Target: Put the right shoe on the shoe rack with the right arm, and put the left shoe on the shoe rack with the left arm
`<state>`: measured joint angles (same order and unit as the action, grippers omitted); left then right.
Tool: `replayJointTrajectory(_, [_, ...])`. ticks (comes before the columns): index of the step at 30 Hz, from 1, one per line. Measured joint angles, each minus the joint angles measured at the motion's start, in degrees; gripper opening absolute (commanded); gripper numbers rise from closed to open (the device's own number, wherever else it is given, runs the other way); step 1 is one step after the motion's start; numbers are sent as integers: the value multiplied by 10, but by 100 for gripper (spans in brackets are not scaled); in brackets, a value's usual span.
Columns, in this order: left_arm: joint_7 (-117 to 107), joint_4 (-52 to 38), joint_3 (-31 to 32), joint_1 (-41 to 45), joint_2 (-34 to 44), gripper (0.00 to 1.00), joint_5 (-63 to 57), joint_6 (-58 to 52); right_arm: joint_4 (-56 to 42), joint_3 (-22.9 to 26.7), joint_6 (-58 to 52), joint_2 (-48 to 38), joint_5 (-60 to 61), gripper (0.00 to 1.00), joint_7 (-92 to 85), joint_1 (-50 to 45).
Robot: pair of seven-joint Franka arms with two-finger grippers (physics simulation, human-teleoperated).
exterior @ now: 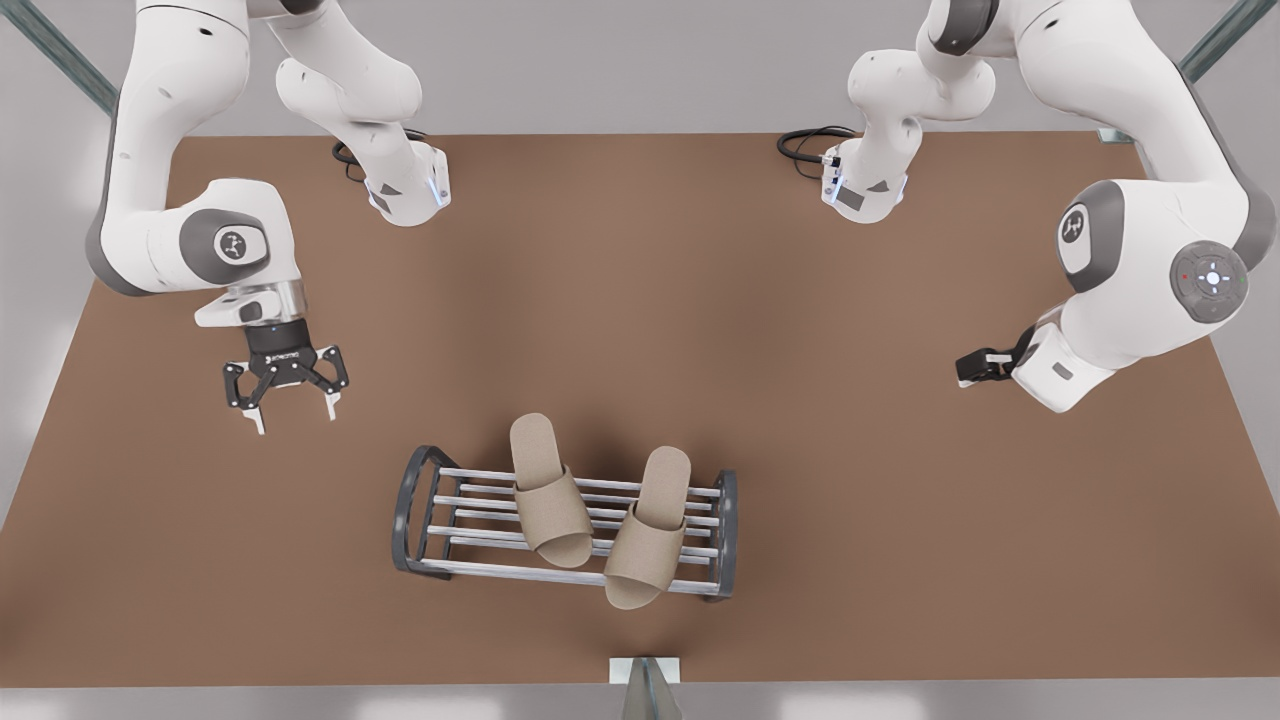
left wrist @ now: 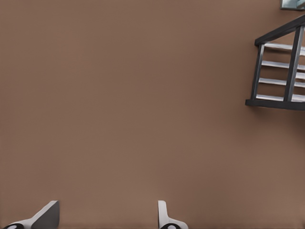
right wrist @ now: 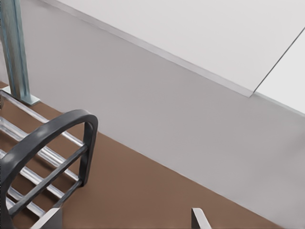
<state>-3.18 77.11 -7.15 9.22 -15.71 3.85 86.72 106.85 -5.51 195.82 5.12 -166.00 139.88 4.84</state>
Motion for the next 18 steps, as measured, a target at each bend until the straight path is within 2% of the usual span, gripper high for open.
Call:
replayJointTrajectory(14, [-1,-1,33,1,21,100,36,-4,39,-17,-1,4,0,100,26,0])
replayJointTrajectory(18, [-3,1,39,4,35,100,39,-15,55,-27,-1,10,72,100,96,7])
